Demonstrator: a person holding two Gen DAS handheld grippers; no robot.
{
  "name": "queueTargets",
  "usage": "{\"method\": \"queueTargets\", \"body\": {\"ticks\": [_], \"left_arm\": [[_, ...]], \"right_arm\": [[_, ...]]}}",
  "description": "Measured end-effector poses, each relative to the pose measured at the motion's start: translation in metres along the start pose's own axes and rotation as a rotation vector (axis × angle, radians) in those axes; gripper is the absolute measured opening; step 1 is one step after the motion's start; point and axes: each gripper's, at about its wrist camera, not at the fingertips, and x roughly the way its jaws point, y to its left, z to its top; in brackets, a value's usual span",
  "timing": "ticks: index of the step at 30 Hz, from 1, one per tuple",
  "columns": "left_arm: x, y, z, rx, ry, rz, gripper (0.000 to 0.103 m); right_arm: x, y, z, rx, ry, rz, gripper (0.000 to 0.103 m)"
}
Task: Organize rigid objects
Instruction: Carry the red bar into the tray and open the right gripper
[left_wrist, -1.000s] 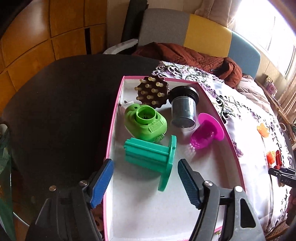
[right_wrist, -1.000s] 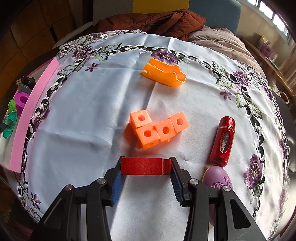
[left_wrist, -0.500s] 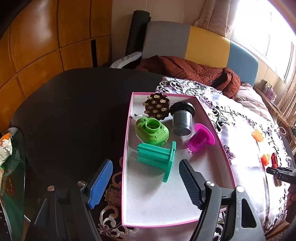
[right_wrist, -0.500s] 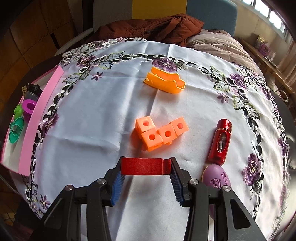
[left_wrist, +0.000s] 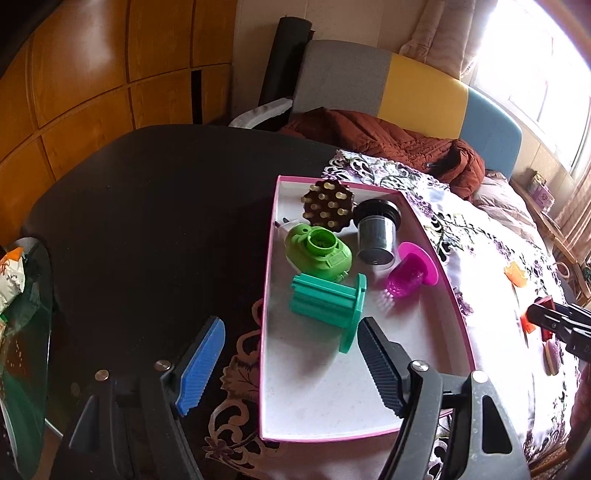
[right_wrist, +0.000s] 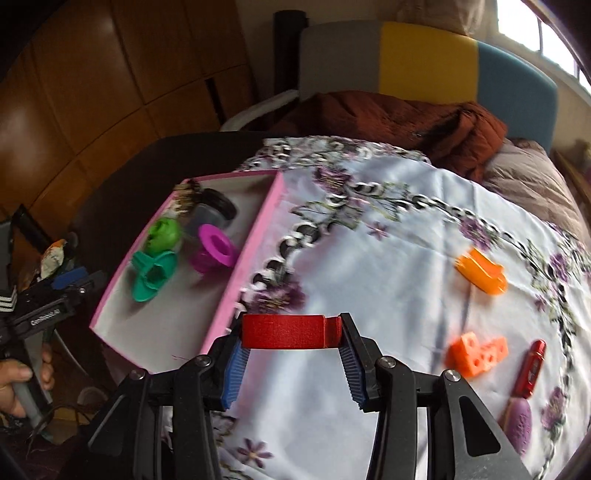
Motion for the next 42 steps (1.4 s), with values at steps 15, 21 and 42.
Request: {"method": "queueTargets", "body": {"ticks": [15, 21, 42], "left_arm": [[0.002, 0.024, -0.001, -0.060, 0.003, 0.025, 0.076], [0.000, 0.023, -0.001, -0.056, 0.002, 0.028, 0.076], [-0.018, 0.000, 0.001, 0.008, -0.026, 0.014, 0.076]], "right_arm": [[0.123, 0.115, 0.028, -0.183, 0.127, 0.068, 0.047], [0.119, 0.108, 0.027, -0.150, 0.102, 0.070, 0.051], [0.036, 0.069, 0.026, -0.053, -0.100, 0.057, 0.061]]}}
